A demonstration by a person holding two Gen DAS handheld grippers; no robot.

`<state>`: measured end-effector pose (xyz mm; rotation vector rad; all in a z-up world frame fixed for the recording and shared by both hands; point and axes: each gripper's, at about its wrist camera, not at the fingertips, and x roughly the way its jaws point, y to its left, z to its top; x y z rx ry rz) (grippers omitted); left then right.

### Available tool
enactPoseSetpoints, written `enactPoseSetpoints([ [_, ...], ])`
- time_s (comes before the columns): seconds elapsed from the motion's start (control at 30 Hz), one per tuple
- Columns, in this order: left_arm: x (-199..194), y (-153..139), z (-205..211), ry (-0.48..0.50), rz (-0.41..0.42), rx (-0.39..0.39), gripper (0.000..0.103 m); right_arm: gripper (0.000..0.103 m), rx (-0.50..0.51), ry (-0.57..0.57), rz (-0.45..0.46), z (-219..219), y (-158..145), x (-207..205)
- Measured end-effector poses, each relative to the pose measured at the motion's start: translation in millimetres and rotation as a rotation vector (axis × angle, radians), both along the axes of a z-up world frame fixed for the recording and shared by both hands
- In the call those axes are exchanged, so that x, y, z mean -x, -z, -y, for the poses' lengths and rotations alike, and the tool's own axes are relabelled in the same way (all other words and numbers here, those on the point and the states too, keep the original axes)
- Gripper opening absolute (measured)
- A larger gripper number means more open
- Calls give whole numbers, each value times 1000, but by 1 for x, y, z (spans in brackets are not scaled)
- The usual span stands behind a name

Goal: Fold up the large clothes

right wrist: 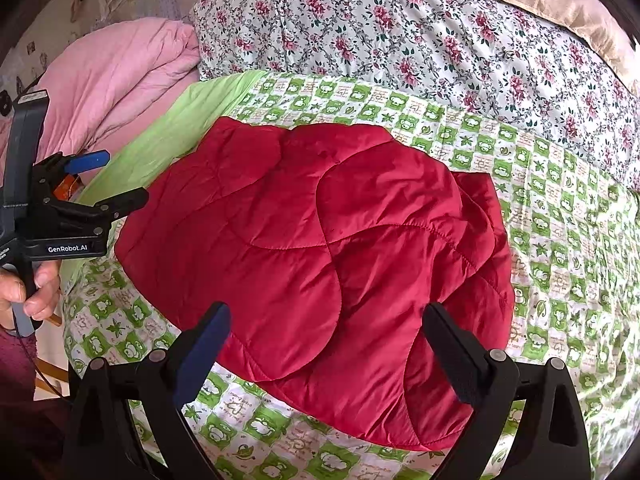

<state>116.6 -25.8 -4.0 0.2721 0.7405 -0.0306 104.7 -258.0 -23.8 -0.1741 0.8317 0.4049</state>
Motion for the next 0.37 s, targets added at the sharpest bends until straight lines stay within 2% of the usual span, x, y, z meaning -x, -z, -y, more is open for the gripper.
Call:
enactPoseSetpoints([
  [0.37, 2, -2, 1, 6, 11, 21, 101, 97, -19, 4, 0, -1, 1, -2],
])
